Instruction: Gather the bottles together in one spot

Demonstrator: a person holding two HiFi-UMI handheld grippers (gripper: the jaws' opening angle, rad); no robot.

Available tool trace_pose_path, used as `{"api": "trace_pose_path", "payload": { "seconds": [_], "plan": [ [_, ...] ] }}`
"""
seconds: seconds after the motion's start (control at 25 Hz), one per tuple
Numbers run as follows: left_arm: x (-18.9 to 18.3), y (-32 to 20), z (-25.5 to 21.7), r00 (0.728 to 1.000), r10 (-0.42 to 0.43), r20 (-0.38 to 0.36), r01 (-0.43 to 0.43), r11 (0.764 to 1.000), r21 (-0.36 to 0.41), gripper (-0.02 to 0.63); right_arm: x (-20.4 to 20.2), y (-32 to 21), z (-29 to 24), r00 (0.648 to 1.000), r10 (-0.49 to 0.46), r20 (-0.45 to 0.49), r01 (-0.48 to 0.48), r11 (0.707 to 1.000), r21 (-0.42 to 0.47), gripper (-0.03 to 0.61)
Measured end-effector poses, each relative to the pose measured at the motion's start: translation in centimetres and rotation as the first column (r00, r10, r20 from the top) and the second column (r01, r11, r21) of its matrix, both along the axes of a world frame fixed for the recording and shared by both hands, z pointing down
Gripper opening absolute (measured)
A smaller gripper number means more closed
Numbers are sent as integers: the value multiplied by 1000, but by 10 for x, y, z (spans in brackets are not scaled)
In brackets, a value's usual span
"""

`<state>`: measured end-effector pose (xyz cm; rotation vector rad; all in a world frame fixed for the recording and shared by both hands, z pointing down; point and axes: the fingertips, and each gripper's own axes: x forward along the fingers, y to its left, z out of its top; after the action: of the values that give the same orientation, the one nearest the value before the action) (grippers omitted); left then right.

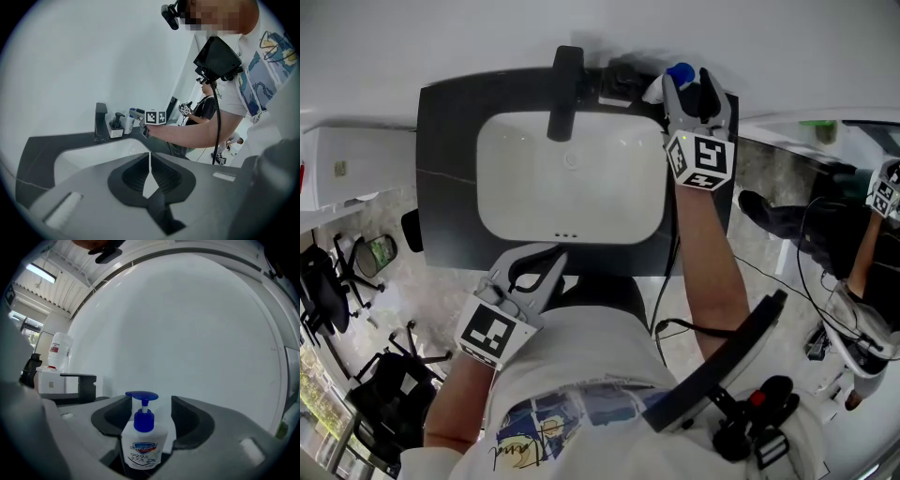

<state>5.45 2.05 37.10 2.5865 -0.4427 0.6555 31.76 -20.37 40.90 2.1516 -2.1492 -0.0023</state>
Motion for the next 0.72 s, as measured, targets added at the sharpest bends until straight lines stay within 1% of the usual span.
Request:
{"api": "trace_pose_path", "payload": {
  "seconds": [0.12, 0.28, 0.4, 0.52, 0.72],
  "plan": [
    [-1, 1, 1, 1000, 3, -1, -3, 1000, 1, 17, -2, 2, 1, 1000, -6, -5, 6, 1000, -8, 261],
    [0, 2, 2, 1000, 14, -3, -14, 1000, 7, 17, -6, 3, 6, 1000, -25, -3, 25, 999, -26, 302],
    [-3, 5, 1, 1000, 17, -9, -17, 1000, 11, 17, -8, 5, 7, 1000, -28, 2, 28, 999, -40, 320],
    [-8, 9, 2, 1000, 17, -16, -17, 1000, 16, 17, -12, 12, 7, 1000, -29, -7, 28, 998, -57, 327],
    [-15, 14, -9, 998, 43, -40, -42, 999, 25, 17, -17, 34, 4, 1000, -11, -17, 10, 996, -87, 327]
  ]
}}
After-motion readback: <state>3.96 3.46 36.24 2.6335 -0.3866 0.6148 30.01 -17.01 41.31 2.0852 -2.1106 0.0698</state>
